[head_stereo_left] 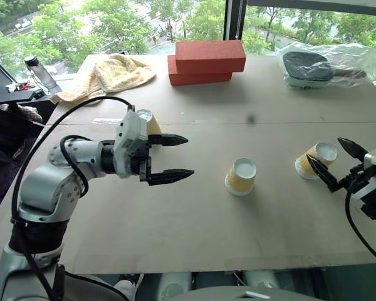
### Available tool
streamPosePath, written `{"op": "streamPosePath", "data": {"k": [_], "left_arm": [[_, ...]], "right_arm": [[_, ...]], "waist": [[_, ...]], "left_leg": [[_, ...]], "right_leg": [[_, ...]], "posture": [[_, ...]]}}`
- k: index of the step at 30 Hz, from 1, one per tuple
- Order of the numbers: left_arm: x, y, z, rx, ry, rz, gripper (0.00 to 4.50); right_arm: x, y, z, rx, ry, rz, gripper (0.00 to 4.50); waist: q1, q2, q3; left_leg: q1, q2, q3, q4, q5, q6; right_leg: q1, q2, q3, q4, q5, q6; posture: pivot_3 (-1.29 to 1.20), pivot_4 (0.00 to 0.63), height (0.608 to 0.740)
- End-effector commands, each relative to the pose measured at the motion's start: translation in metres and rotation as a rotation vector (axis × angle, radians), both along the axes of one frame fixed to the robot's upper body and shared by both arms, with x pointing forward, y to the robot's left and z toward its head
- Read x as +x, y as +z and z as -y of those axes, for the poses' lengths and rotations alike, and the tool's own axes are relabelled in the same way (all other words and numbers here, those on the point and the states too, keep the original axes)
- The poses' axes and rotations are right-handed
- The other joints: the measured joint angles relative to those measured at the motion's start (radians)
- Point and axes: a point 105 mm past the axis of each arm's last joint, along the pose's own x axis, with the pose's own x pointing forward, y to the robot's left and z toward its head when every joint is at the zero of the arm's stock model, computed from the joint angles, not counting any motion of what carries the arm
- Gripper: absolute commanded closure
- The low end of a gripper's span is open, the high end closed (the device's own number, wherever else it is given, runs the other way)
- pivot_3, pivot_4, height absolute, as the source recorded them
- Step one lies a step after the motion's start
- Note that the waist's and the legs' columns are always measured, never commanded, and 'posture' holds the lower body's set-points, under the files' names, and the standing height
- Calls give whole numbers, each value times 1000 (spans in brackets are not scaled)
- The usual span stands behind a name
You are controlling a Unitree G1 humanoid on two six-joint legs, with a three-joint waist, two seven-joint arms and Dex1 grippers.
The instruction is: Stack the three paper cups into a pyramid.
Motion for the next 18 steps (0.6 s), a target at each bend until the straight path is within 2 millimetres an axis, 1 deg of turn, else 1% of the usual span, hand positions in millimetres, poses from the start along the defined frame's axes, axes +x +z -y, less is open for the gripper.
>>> {"op": "streamPosePath", "data": {"k": [1, 5, 10, 18], "left_arm": [[0, 9, 2, -8, -8, 33, 0], [6, 12, 4, -30, 50, 28, 0], [4, 13, 6, -29, 57, 31, 0], [3, 12, 5, -23, 70, 34, 0]], "right_arm": [[4, 0, 11, 18, -63, 21, 40], [12, -8, 13, 80, -79, 7, 40], [18, -16, 13, 92, -67, -15, 40], [22, -20, 15, 115, -69, -23, 40]], "waist": [[1, 0, 0], [1, 0, 0], [2, 0, 0], [2, 0, 0]], "left_leg": [[0, 0, 0, 0, 0, 0], [0, 1, 0, 0, 0, 0], [0, 1, 0, 0, 0, 0], [0, 2, 0, 0, 0, 0]], "right_leg": [[0, 0, 0, 0, 0, 0], [0, 0, 1, 0, 0, 0], [0, 0, 1, 0, 0, 0], [0, 0, 2, 0, 0, 0]], "posture": [[0, 150, 730], [0, 150, 730], [0, 150, 730], [0, 150, 730]]}}
